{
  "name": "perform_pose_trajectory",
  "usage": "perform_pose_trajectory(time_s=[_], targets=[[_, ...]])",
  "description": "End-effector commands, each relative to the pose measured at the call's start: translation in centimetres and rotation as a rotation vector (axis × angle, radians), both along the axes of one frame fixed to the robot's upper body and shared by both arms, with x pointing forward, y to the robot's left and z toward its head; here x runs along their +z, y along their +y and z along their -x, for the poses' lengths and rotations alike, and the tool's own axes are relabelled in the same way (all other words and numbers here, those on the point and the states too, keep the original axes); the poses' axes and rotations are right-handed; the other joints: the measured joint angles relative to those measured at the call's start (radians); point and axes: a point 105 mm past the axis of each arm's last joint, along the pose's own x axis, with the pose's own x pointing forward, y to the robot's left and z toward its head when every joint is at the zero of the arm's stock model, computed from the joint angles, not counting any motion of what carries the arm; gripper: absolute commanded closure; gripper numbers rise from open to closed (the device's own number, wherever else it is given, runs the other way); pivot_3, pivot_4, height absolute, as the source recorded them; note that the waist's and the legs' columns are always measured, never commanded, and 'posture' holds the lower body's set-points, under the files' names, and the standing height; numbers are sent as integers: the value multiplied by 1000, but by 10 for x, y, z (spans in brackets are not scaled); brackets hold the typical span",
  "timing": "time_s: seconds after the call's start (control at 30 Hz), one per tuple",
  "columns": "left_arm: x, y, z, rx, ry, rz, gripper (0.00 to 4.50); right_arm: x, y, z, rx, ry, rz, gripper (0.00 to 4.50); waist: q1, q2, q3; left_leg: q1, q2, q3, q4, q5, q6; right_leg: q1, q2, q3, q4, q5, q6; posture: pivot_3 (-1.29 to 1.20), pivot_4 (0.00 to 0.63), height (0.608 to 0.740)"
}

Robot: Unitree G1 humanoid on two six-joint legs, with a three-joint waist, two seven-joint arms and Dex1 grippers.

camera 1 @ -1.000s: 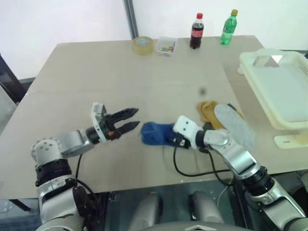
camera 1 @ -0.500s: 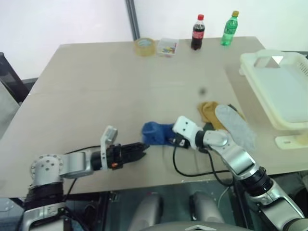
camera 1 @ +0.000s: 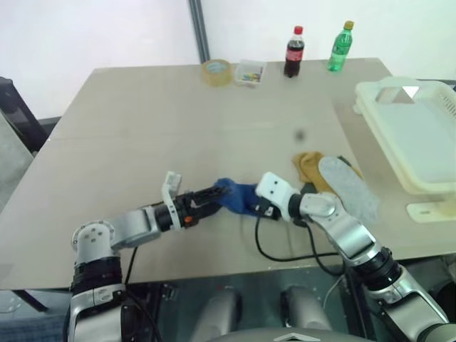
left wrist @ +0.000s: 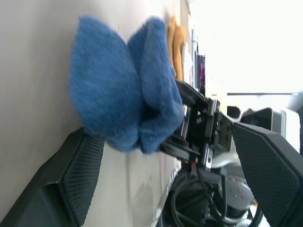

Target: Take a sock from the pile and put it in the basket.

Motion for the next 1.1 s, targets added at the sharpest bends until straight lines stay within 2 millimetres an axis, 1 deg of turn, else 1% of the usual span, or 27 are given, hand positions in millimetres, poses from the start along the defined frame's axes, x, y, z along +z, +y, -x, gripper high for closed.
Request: perform_pose_trajectory(time_s=[0.03,0.2,0.33,0.47,0.6,0.67,0.8,0.87,0.97,1.1], targets=[[-7,17,-8,107,39,-46,21,-4,2,2,7,13,6,2022,-2,0,0,0,0,0,0,0,0,0,0,0,0,0,0,0,150,740],[-4,12,-12,119,37,-17,21,-4,1,2,7,11,11,2022,-4,0,0,0,0,0,0,0,0,0,0,0,0,0,0,0,150,740],[0,2,-11,90,30,22,21,-4,1,1,6,8,12,2022,-3,0,0,0,0,0,0,0,0,0,0,0,0,0,0,0,150,740],[11,-9,-15,75,4,97,21,-3,1,1,6,4,15,2022,-2,0,0,-1,0,0,0,0,0,0,0,0,-1,0,0,0,150,740],[29,-21,-23,78,-23,232,21,-1,1,0,5,0,13,2022,-1,-1,1,-2,0,-2,0,0,-1,0,0,-1,-4,0,0,0,150,740],[33,-29,-26,73,-23,262,21,-2,1,0,7,-1,18,2022,3,-1,1,-4,0,-3,-1,2,-3,0,0,-1,-5,0,0,0,150,740],[41,-44,-32,61,-33,323,21,-5,3,1,14,-5,39,2022,3,-1,1,-4,0,-3,-2,2,-4,0,0,-1,-9,0,0,0,150,740],[44,-49,-33,53,-35,352,21,-6,3,1,14,-6,43,2022,4,-1,1,-4,0,-3,-2,2,-4,0,0,-1,-10,0,0,0,150,740],[46,-58,-29,14,-31,377,21,-6,1,0,10,-12,53,2022,4,-1,1,-5,0,-3,-2,2,-4,0,0,-2,-10,0,0,0,150,740],[45,-63,-23,-22,-21,393,21,-4,-3,-1,1,-15,54,2022,7,-1,1,-5,0,-3,-2,2,-4,0,1,-2,-10,0,0,0,150,740]])
